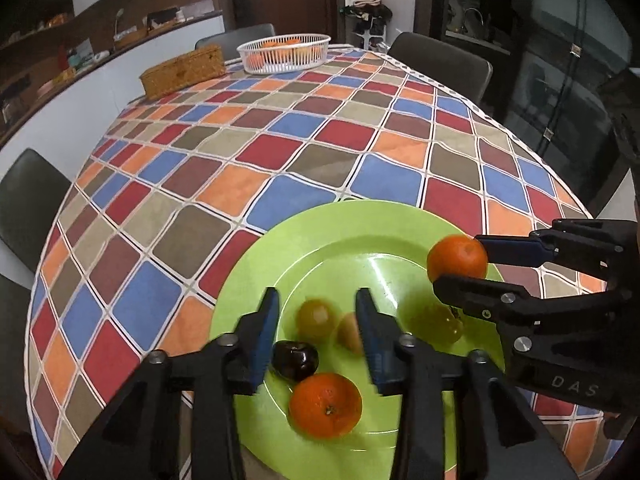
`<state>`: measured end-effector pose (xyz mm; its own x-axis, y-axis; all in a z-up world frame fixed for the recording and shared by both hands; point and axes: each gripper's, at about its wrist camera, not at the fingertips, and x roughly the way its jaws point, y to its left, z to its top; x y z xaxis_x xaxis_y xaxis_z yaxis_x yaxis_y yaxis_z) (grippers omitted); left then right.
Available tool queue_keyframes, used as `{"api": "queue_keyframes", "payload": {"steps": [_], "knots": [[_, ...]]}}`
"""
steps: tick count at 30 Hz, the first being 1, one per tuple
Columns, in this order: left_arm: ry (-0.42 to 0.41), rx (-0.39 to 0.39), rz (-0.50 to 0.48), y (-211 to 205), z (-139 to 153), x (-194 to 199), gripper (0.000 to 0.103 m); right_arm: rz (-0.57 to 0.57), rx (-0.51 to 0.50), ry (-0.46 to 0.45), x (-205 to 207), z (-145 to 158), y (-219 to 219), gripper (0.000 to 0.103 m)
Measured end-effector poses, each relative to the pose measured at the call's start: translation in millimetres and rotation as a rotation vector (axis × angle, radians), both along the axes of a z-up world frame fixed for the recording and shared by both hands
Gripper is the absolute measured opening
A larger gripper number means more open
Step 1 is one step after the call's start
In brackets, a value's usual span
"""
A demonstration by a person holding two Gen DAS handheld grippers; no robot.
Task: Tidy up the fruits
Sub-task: 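Carry the green tomato and mandarin over the green plate and lower them, then open both tools and withdraw them toward the remaining loose fruits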
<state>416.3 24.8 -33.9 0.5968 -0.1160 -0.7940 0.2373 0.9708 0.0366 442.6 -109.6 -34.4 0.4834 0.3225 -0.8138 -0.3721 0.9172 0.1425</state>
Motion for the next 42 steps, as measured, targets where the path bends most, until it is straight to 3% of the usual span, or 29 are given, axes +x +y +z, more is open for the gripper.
{"api": "queue_keyframes", "payload": {"steps": [7,11,19,23,31,42], "knots": [[-0.033,0.0,0.003,-0.1,11.3,-23.8,0.041,-0.014,0.019,-0.032,-13.3,9.2,-11.5,0.045],[-0.057,-0.017,0.009,-1.6,23.7,-45.5,0.041,-0.001,0.018,-0.095,-35.8,25.6,-16.7,0.045],[-0.169,-0.023,-0.003,-10.6,63.3,-99.3,0.043,0.028,0.029,-0.213,-84.0,59.0,-23.6,0.045],[-0.219,-0.032,-0.013,-13.0,78.9,-127.3,0.05,0.03,0.038,-0.267,-111.1,73.9,-29.8,0.049],[-0.275,-0.029,-0.032,-17.4,86.1,-181.9,0.056,0.023,0.059,-0.347,-162.2,92.4,-43.0,0.049],[-0.343,-0.017,-0.072,-25.7,87.6,-243.9,0.059,0.056,0.018,-0.42,-223.4,94.6,-47.9,0.049]]}}
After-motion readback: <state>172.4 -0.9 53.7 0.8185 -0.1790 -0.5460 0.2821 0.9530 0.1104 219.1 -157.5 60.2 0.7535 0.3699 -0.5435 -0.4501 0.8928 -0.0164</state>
